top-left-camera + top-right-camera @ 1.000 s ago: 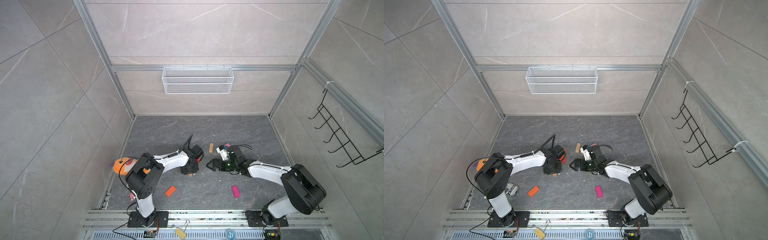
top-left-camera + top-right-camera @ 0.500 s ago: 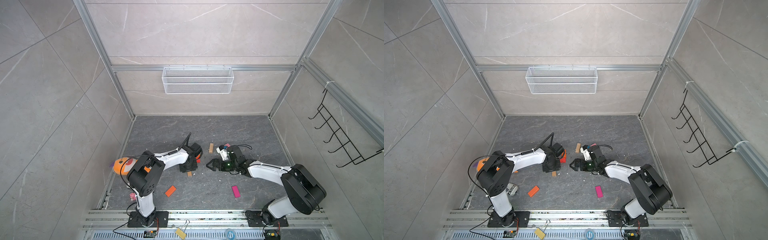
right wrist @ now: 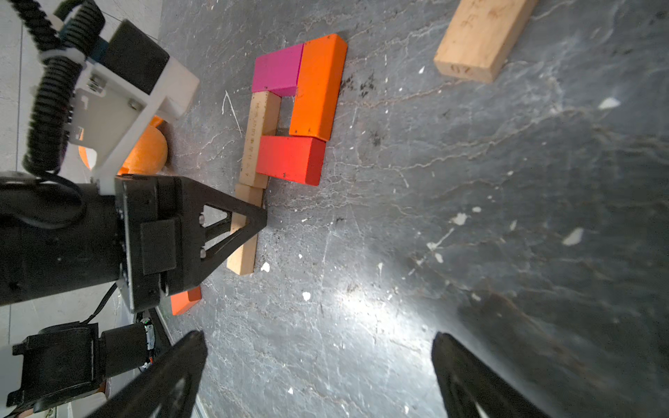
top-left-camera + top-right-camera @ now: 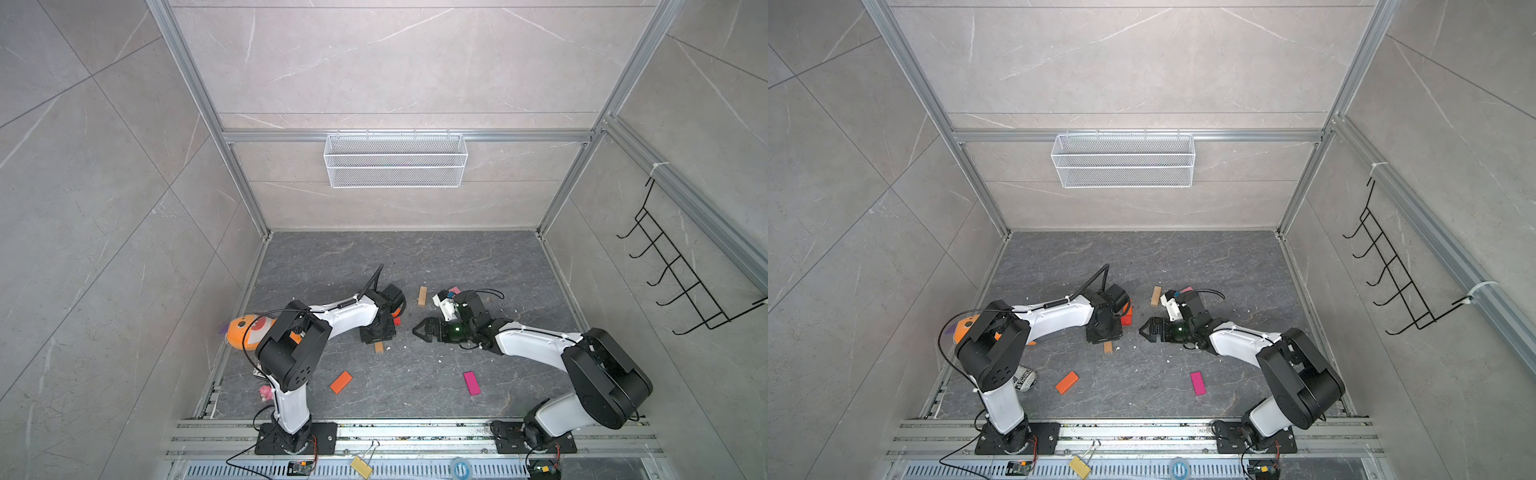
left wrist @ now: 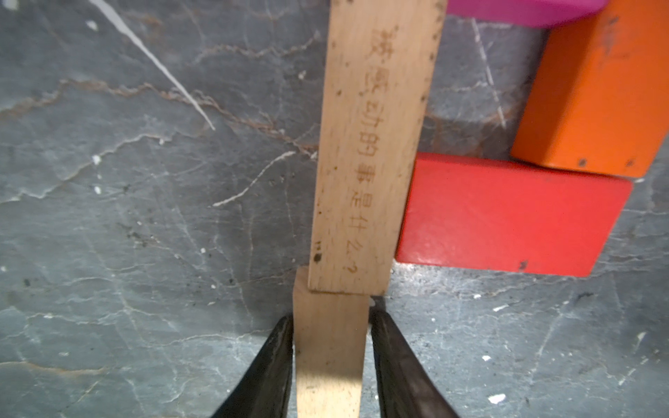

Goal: Assemble the letter p with building blocks
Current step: Assemble the building block at the center of the board.

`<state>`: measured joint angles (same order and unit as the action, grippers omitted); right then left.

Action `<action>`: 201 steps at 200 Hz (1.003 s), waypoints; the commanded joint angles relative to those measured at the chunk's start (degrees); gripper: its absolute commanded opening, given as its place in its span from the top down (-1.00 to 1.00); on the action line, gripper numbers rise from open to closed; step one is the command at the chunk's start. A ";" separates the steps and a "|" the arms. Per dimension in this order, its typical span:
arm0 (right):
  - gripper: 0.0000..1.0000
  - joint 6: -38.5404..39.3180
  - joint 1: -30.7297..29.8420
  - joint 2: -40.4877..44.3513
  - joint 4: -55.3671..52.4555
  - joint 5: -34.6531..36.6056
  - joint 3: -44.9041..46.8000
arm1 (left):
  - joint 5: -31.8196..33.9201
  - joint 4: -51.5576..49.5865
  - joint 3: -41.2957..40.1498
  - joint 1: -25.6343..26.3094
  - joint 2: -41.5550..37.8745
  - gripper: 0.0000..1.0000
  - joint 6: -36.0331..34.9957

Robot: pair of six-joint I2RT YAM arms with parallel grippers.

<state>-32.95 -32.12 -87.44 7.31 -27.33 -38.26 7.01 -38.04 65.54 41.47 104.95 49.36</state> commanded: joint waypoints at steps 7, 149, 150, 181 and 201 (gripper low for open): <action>-1.00 0.70 -0.22 0.16 -1.25 -0.52 -1.47 | -0.83 0.49 0.29 -0.26 1.63 0.21 -1.26; -1.00 0.92 -0.41 -0.36 -1.68 -0.26 -1.82 | -1.72 2.01 -0.58 -0.21 1.49 0.21 -2.69; -1.00 0.94 -0.40 -0.36 -1.68 -0.26 -1.82 | -1.64 2.01 -0.58 -0.19 1.45 0.22 -2.69; -1.00 1.00 -0.49 -0.33 -1.69 -0.26 -1.82 | -2.16 2.40 -0.65 -0.17 1.60 0.21 -3.05; -1.00 0.96 -0.50 -0.34 -1.73 -0.18 -1.82 | -2.32 2.48 -0.76 -0.18 1.58 0.21 -3.15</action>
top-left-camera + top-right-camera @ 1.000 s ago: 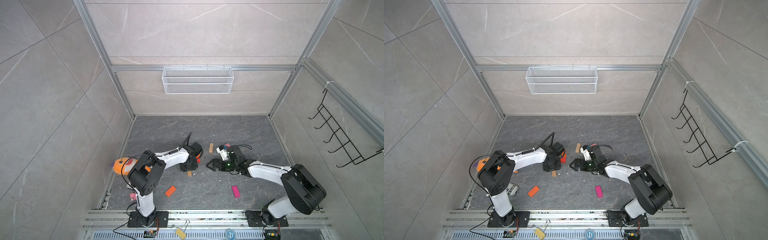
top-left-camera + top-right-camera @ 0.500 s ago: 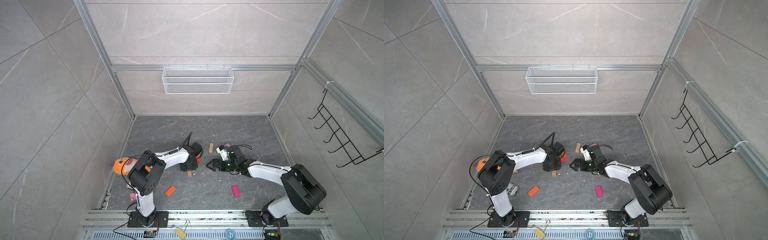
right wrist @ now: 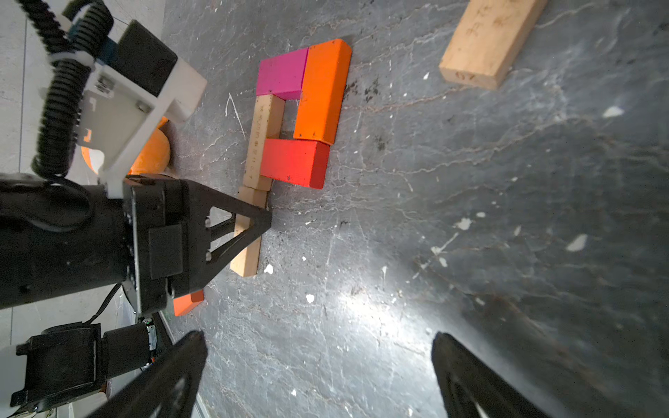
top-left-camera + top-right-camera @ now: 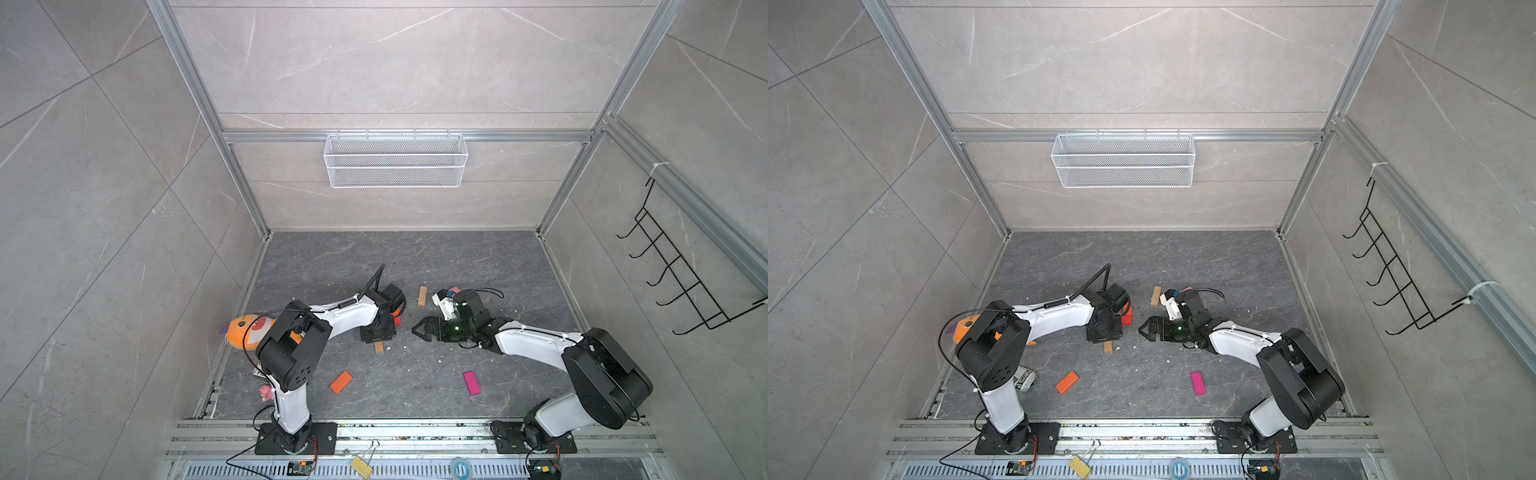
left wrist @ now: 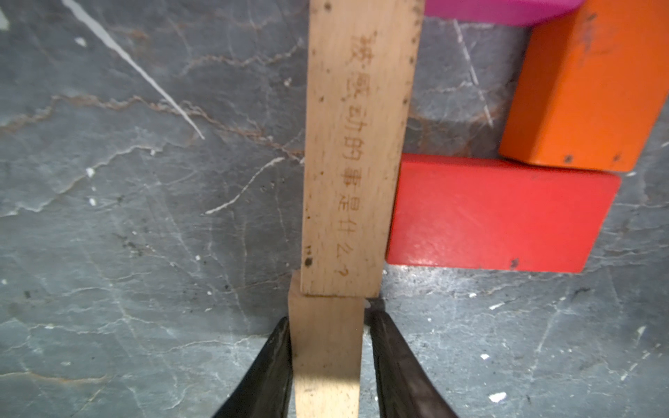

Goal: Assemble the letter p with building blocks
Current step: Assemble the building block at the center of the board.

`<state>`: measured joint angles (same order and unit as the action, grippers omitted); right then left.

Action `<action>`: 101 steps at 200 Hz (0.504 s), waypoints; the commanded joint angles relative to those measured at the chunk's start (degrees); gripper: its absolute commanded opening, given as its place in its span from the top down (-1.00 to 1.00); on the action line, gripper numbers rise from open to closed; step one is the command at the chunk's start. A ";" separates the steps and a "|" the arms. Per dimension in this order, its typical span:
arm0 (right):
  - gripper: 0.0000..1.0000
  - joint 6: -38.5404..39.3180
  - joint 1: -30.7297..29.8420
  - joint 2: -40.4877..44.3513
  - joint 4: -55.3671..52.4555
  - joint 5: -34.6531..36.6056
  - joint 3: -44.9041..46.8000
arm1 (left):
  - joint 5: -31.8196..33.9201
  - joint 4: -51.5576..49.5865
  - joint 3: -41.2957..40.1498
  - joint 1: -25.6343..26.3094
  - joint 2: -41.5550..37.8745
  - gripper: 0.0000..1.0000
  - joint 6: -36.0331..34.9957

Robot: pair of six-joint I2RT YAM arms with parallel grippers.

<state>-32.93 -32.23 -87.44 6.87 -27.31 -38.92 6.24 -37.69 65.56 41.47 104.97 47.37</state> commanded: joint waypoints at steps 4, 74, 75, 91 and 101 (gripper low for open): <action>-1.00 0.94 -0.45 -0.36 -1.26 -0.13 -1.21 | -1.75 2.33 -0.86 -0.17 1.56 0.21 -1.29; -1.00 1.03 -0.56 -0.02 -0.82 -0.53 -0.96 | -2.15 2.82 -0.83 -0.21 2.08 0.21 -1.67; -1.00 1.03 -0.56 -0.02 -0.82 -0.53 -0.96 | -2.22 2.85 -0.83 -0.19 2.08 0.21 -1.67; -1.00 0.80 -0.56 0.57 0.66 -1.54 -0.43 | -2.53 3.03 -0.87 -0.17 2.17 0.21 -1.68; -1.00 0.58 -0.56 1.07 1.85 -2.19 0.13 | -2.63 3.15 -0.95 -0.18 2.26 0.21 -1.67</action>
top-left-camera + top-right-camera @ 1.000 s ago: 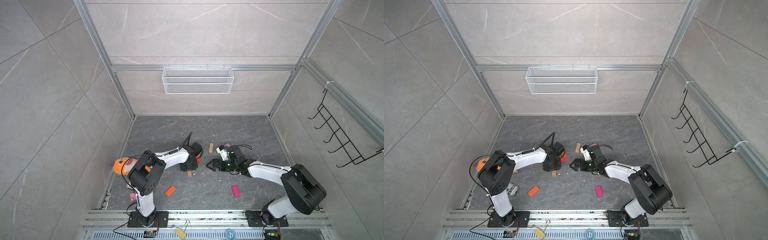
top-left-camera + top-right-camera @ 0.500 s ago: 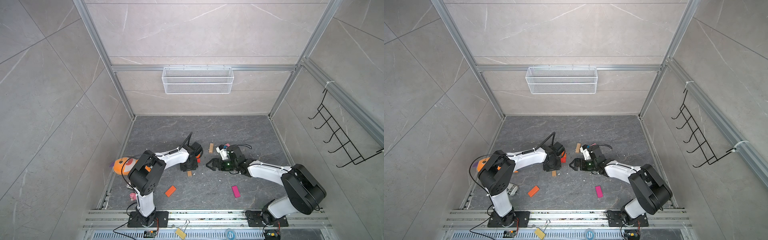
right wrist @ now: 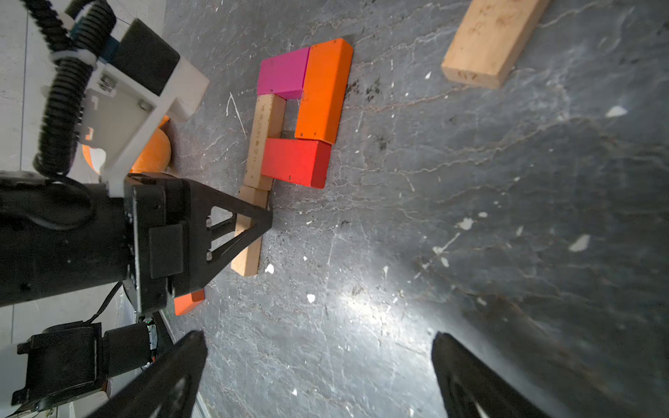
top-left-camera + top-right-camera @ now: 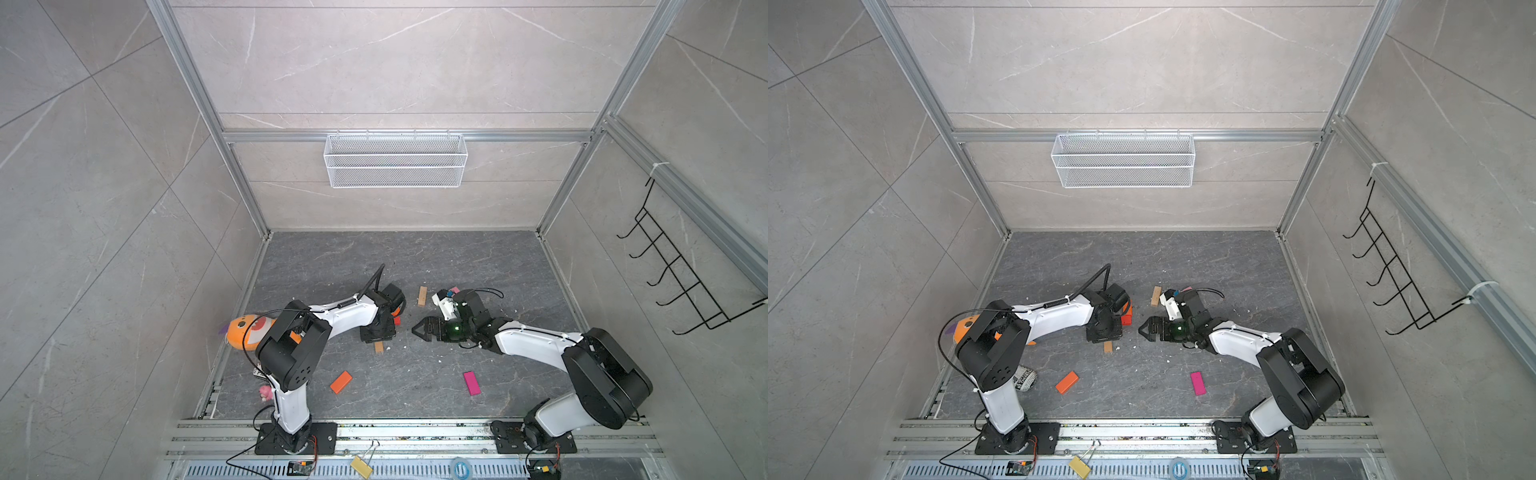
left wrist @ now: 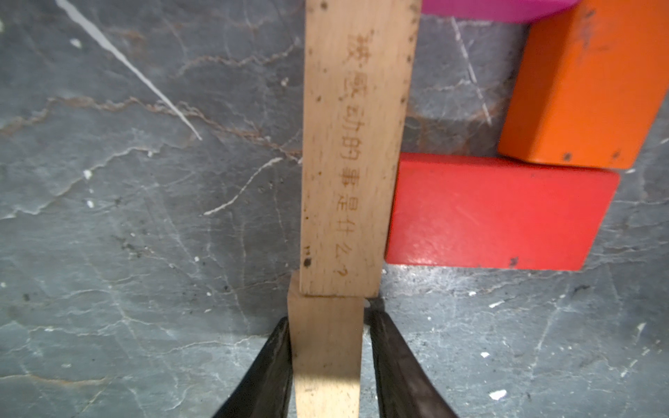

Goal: Assemble the letter p with building blocks
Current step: Assemble the building block at the center of the board.

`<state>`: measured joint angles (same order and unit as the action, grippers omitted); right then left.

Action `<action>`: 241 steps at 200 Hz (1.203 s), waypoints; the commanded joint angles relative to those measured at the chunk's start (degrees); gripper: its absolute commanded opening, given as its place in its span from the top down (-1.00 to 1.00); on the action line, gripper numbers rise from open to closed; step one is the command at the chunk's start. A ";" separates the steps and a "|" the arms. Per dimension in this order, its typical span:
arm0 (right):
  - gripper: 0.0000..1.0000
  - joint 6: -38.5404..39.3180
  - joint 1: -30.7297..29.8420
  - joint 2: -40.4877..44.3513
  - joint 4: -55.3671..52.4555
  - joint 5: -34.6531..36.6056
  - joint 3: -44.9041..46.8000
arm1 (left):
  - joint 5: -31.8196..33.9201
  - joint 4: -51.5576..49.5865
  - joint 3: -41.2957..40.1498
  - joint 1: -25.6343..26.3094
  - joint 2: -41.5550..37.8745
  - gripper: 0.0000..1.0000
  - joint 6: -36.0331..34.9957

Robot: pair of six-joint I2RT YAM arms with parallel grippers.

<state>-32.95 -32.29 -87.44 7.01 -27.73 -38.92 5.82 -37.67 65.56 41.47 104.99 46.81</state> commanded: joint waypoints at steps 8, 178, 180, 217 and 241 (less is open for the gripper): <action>-1.00 0.45 -0.51 1.43 2.32 -2.02 0.45 | -2.24 3.20 -0.96 -0.16 2.32 0.21 -1.13; -1.00 0.12 -0.58 1.57 3.19 -2.76 0.77 | -2.57 4.20 -0.96 -0.17 2.85 0.18 -1.73; -1.00 0.09 -0.58 1.57 3.19 -2.70 0.77 | -2.57 4.25 -0.96 -0.17 2.85 0.18 -1.77; -1.00 0.22 -0.56 1.39 2.75 -2.50 0.53 | -2.55 5.00 -1.66 -0.17 2.12 0.17 -1.49; -1.00 0.26 -0.67 1.39 2.51 -2.31 0.43 | -2.26 4.96 -1.66 -0.17 1.89 0.20 -1.92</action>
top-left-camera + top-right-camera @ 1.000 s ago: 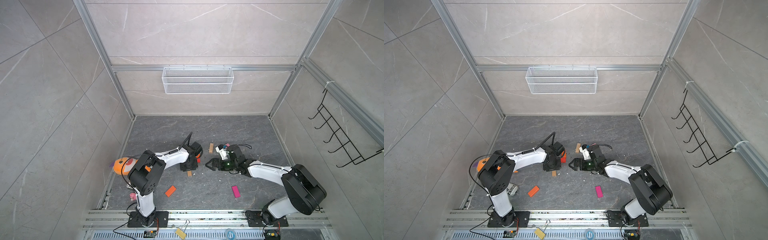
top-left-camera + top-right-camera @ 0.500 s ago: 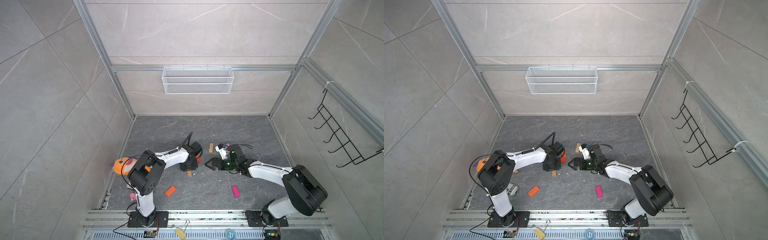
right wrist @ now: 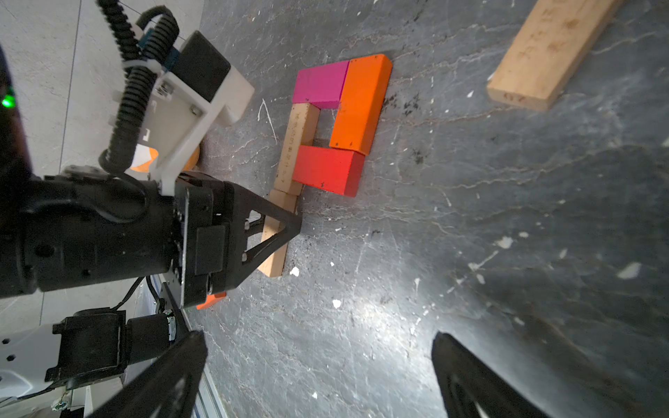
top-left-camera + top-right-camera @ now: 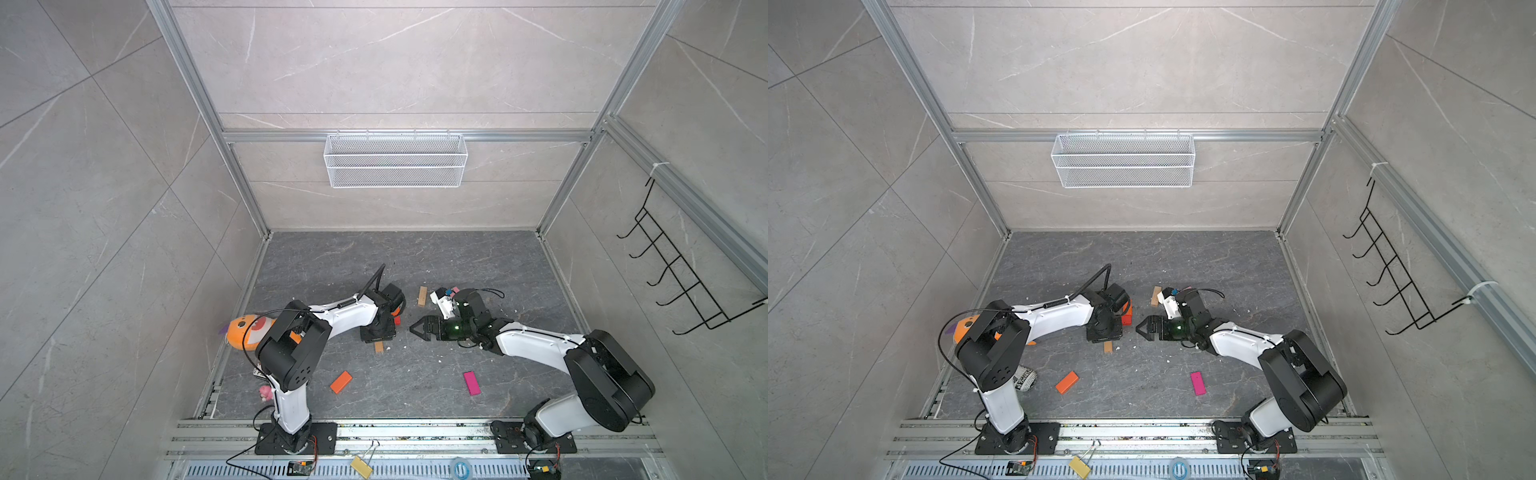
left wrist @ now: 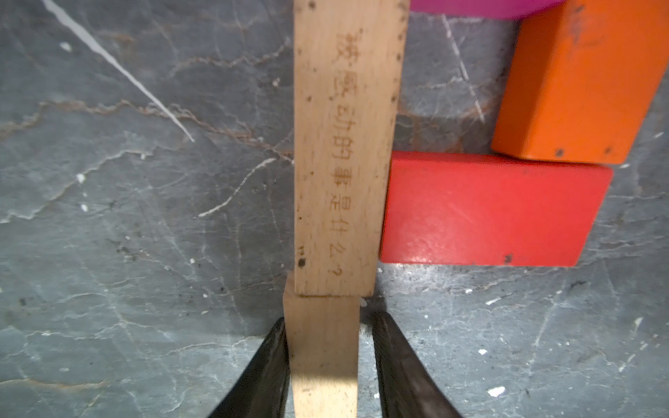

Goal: Assemble the letter p with building blocks
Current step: Assemble the building block at the center of the board.

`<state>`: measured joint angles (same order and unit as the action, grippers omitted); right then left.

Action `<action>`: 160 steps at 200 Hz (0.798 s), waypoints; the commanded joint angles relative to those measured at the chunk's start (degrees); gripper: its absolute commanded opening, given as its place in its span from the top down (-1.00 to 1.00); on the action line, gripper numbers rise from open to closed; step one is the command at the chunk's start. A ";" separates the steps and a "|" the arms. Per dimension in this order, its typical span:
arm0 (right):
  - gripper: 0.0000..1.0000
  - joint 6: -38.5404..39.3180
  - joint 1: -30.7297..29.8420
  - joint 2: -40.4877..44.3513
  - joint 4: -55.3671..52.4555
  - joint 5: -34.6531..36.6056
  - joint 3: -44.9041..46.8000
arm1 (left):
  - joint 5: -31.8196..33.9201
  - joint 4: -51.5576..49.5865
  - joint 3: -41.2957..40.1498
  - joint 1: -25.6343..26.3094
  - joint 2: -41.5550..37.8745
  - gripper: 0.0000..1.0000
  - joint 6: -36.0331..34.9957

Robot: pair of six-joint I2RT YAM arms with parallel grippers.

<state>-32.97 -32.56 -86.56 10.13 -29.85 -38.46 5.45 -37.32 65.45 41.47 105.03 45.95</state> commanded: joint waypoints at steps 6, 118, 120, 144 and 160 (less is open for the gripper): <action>-1.00 0.28 -0.45 0.43 -0.64 -0.17 -0.04 | -1.72 4.43 -1.54 -0.16 1.92 0.21 -1.16; -1.00 0.57 -0.58 0.43 -1.34 0.09 -0.38 | 0.03 1.55 0.65 0.84 4.48 0.24 -0.47; -1.00 0.55 -0.60 0.48 -1.34 0.08 -0.43 | 0.07 1.51 0.69 0.90 4.48 0.24 -0.44; -1.00 0.55 -0.67 0.52 -1.43 0.09 -0.39 | 0.35 1.20 0.60 0.94 4.35 0.24 0.01; -1.00 0.63 -0.64 0.52 -1.52 0.14 -0.32 | 0.37 1.20 0.30 0.94 4.30 0.24 0.55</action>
<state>-32.95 -32.88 -86.56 9.89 -29.85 -38.46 6.13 -37.89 66.76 41.98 106.04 45.80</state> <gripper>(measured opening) 0.995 0.379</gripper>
